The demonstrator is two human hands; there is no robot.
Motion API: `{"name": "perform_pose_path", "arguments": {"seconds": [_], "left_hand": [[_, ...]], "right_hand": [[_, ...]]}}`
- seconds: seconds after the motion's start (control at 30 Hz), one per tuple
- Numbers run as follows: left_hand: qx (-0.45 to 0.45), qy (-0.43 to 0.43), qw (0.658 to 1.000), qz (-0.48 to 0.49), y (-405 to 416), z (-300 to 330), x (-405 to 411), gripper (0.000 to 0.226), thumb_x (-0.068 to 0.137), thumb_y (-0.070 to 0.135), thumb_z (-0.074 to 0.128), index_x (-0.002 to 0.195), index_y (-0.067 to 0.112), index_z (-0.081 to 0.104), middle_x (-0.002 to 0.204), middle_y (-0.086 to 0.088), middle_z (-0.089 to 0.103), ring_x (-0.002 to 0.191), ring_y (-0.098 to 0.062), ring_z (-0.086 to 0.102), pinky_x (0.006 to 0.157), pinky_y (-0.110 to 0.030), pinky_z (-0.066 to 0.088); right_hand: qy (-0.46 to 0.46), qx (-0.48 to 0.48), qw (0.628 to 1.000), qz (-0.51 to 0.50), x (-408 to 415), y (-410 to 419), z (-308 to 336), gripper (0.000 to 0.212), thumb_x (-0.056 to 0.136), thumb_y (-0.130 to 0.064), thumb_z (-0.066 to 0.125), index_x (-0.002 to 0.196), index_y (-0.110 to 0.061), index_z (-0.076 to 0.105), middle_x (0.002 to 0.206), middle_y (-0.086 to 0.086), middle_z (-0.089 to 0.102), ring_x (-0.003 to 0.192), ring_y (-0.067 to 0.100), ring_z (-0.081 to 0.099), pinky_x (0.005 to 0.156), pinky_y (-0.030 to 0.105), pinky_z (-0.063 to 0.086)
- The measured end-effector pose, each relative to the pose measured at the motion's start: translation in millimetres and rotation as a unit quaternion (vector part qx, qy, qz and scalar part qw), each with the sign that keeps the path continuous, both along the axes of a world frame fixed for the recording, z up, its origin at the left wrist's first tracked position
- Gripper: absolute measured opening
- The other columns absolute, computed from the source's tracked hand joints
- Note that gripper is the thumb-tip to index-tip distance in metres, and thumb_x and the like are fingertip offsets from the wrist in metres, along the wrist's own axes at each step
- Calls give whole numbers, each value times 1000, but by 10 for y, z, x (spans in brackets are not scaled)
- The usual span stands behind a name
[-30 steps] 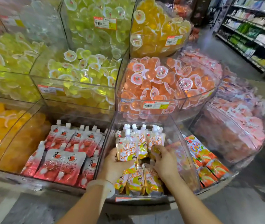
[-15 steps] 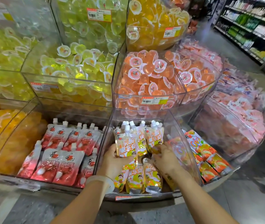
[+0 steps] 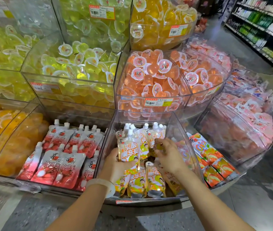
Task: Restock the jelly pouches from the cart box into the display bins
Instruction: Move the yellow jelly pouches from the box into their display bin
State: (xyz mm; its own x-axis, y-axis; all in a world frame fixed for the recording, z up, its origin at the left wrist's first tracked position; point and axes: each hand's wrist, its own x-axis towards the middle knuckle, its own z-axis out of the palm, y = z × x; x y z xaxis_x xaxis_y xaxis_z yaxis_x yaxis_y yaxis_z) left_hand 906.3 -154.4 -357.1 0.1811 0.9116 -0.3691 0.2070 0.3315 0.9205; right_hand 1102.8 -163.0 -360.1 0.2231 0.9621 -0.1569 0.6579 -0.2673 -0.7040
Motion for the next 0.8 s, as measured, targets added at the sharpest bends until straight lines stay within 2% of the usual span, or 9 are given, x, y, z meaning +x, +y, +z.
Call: {"name": "perform_pose_path", "arguments": {"seconds": [0.07, 0.1, 0.17, 0.3, 0.4, 0.53, 0.63, 0.73, 0.8], "left_hand": [[-25, -1, 1000, -6, -2, 20, 41, 39, 79, 9, 74, 112, 22, 57, 93, 6, 67, 84, -8, 62, 66, -25, 47], [-43, -18, 999, -2, -7, 36, 84, 35, 80, 7, 72, 109, 22, 57, 89, 7, 66, 81, -9, 61, 63, -26, 46], [-92, -59, 994, 7, -31, 75, 209, 29, 84, 0, 66, 102, 21, 58, 85, 4, 65, 76, -11, 60, 59, -25, 45], [-132, -61, 989, 9, -84, 96, 409, 42, 75, 8, 75, 113, 10, 57, 104, -14, 66, 96, -28, 62, 83, -39, 50], [-136, -33, 990, -6, -98, 60, 422, 31, 73, 9, 77, 97, 16, 58, 106, -17, 65, 104, -32, 61, 95, -45, 48], [-161, -33, 985, -58, -124, 80, 432, 16, 86, 13, 67, 93, 20, 54, 107, -10, 63, 101, -25, 61, 82, -38, 52], [-182, -33, 975, -120, -160, 166, 503, 10, 90, 12, 62, 84, 15, 55, 86, -8, 61, 84, -24, 61, 75, -31, 52], [-115, 103, 965, -213, -178, 154, 611, 22, 89, 25, 63, 70, 22, 53, 72, -3, 55, 63, -12, 55, 55, -18, 45], [-62, 202, 941, -264, -169, 160, 660, 31, 86, 38, 65, 63, 25, 48, 81, -4, 59, 68, -13, 60, 58, -21, 44]], "right_hand": [[107, -4, 993, -47, 49, -23, 83, 11, 94, -8, 52, 96, -14, 60, 101, 9, 61, 86, 17, 65, 76, 23, 49], [181, -31, 981, -55, 39, -44, 149, 13, 95, -9, 51, 86, -15, 59, 87, 6, 60, 72, 15, 63, 67, 25, 51], [317, -98, 942, -45, -21, -102, 245, 13, 94, -15, 54, 82, -14, 59, 78, 4, 59, 66, 13, 58, 58, 23, 52], [350, -131, 926, -50, -77, -197, 205, 17, 89, -7, 62, 104, -1, 55, 80, 5, 61, 60, 12, 57, 45, 17, 47], [345, -163, 921, -76, -32, -256, 178, 17, 86, 0, 63, 94, -9, 50, 71, 2, 52, 44, 7, 53, 42, 19, 47], [280, -170, 942, -72, 66, -320, 294, 22, 83, 2, 66, 96, -8, 52, 76, 3, 52, 48, 10, 51, 36, 19, 44], [168, -199, 965, -26, 161, -403, 444, 34, 83, -2, 67, 110, -14, 50, 80, -1, 51, 55, 14, 53, 42, 25, 50], [20, -246, 969, 22, 205, -457, 530, 41, 86, -10, 63, 123, -15, 47, 81, 2, 58, 60, 16, 60, 52, 27, 52], [-91, -268, 957, 66, 199, -467, 561, 43, 88, -14, 58, 130, -9, 48, 107, 10, 64, 90, 23, 65, 71, 26, 51]]}}
